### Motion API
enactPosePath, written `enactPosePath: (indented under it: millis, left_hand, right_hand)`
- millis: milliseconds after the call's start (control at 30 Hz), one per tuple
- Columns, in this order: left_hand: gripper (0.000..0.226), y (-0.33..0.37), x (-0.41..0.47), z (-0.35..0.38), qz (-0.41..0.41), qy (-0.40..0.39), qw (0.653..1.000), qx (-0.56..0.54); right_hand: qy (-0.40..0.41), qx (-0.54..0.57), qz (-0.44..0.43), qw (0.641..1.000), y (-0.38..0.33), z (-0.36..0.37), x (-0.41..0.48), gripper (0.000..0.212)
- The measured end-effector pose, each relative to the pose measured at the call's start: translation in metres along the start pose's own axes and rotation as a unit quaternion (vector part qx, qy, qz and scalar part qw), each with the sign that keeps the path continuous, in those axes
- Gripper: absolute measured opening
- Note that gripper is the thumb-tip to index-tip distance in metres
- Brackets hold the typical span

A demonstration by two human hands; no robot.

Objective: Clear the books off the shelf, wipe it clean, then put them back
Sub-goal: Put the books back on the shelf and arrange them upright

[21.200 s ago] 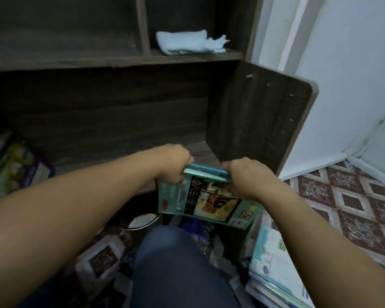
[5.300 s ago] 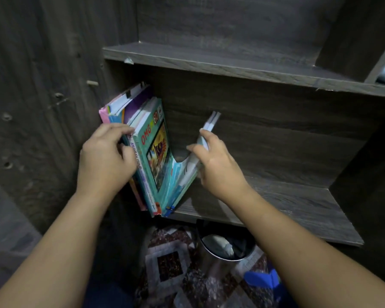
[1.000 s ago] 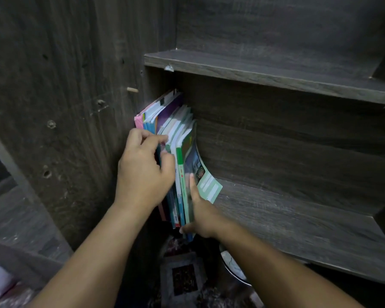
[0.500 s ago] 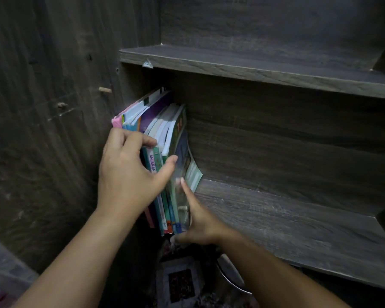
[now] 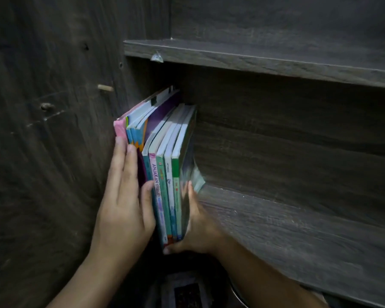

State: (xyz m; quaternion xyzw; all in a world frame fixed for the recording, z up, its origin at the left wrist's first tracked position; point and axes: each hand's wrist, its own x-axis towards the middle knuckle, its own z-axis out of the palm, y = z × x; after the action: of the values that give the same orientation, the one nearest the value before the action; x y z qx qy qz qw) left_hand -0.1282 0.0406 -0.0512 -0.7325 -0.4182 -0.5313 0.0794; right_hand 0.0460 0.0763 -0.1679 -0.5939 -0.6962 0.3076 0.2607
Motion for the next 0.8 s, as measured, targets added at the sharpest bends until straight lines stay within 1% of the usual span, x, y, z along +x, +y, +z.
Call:
enactPosePath:
  millis: [67,200,300,367,400,433,467,500,533,567,600,633,733,800]
  left_hand:
    - [0.060,0.000,0.000,0.004,-0.007,-0.014,1.000,-0.002]
    - [0.061,-0.003,0.002,0.009,-0.002,-0.031,0.998,0.059]
    - [0.068,-0.002,0.002,0.010,0.004,-0.008,0.997,0.082]
    - [0.070,-0.004,-0.001,0.011,0.006,0.001,0.995,0.103]
    - [0.071,-0.006,-0.002,0.014,0.002,-0.001,0.993,0.115]
    - [0.072,-0.007,-0.003,0.017,0.001,-0.005,0.992,0.129]
    - [0.072,-0.007,-0.003,0.019,0.002,-0.014,0.989,0.145]
    - [0.071,-0.005,-0.002,0.021,0.002,-0.025,0.987,0.159]
    - [0.069,-0.002,0.000,0.022,0.000,-0.036,0.985,0.171]
    - [0.065,0.001,0.002,0.021,-0.006,-0.045,0.983,0.181]
    - [0.062,0.006,0.004,0.019,-0.014,-0.048,0.982,0.181]
    - [0.059,0.009,0.006,0.016,-0.018,-0.044,0.984,0.174]
    - [0.059,0.012,0.010,0.002,-0.027,-0.007,0.993,0.117]
    - [0.057,0.010,0.009,-0.001,-0.003,0.017,0.997,0.077]
  right_hand:
    - [0.007,0.019,-0.007,1.000,-0.005,0.008,0.008,0.164]
    - [0.005,0.037,-0.007,0.999,-0.003,0.011,0.013,0.164]
    - [-0.032,0.030,-0.026,0.999,-0.009,-0.005,0.006,0.163]
    - [-0.018,0.016,-0.041,0.999,-0.030,-0.024,-0.003,0.158]
    - [-0.004,0.024,-0.061,0.998,-0.042,-0.037,-0.007,0.154]
    - [0.010,0.037,-0.089,0.995,-0.057,-0.052,-0.011,0.147]
    - [0.026,0.054,-0.119,0.991,-0.073,-0.066,-0.012,0.135]
    - [0.043,0.080,-0.145,0.985,-0.087,-0.078,-0.012,0.119]
    - [0.060,0.113,-0.159,0.979,-0.099,-0.089,-0.010,0.102]
    - [0.073,0.145,-0.155,0.975,-0.106,-0.095,-0.006,0.089]
    - [0.080,0.154,-0.149,0.973,-0.111,-0.100,-0.003,0.081]
    - [0.081,0.142,-0.149,0.975,-0.113,-0.104,-0.001,0.076]
    - [0.064,0.048,-0.156,0.984,-0.111,-0.117,-0.004,0.060]
    - [0.061,0.018,-0.159,0.985,-0.110,-0.123,-0.008,0.056]
